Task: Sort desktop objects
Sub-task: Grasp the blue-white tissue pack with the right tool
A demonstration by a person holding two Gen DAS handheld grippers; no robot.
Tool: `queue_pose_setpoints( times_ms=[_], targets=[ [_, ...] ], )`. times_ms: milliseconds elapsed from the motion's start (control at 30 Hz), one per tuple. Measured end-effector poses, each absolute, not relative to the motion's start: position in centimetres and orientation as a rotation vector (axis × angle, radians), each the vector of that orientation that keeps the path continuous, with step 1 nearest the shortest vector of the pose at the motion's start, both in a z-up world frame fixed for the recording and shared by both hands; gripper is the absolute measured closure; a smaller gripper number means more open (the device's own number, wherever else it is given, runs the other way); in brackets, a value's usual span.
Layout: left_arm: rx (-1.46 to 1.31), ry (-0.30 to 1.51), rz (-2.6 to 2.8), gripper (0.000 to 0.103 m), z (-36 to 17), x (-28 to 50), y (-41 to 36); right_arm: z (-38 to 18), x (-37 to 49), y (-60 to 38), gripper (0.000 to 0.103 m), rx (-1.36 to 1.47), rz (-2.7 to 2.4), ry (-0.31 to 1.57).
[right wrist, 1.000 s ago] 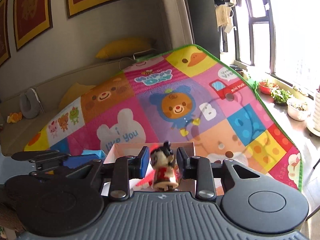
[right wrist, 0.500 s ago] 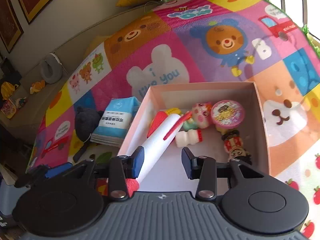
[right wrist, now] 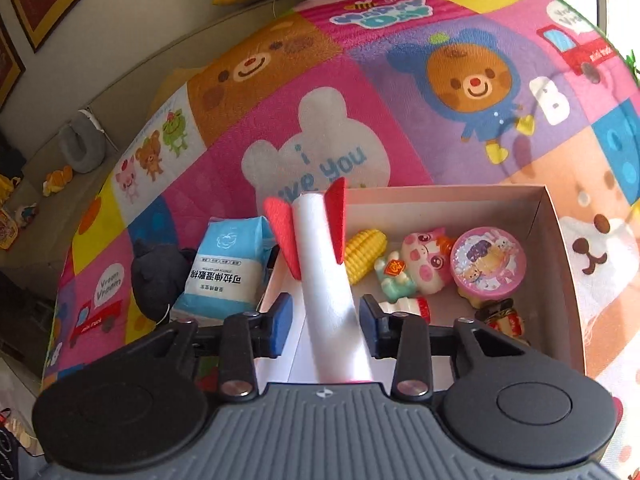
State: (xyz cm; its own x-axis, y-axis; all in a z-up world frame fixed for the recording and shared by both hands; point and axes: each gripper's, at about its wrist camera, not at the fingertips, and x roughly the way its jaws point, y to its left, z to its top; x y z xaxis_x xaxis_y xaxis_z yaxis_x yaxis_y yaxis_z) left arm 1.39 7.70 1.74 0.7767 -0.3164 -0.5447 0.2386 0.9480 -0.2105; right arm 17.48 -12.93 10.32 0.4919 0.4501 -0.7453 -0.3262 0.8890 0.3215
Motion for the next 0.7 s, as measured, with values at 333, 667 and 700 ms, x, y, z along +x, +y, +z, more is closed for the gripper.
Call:
queue_pose_setpoints(
  times_ms=[333, 667, 700],
  targets=[
    [-0.202, 0.634, -0.272, 0.0, 1.0, 1.7, 8.7, 12.7, 15.2, -5.1, 0.039, -0.15, 0.534, 0.776],
    [-0.139, 0.5, -0.128, 0.0, 2.6, -1.7, 11.3, 7.5, 21.4, 5.4, 0.032, -0.328, 0.455, 0.934],
    [-0.136, 0.493, -0.098, 0.0, 2.9, -1.9, 12.2, 7.0, 21.0, 5.6, 0.032, -0.353, 0.449, 0.934]
  ],
)
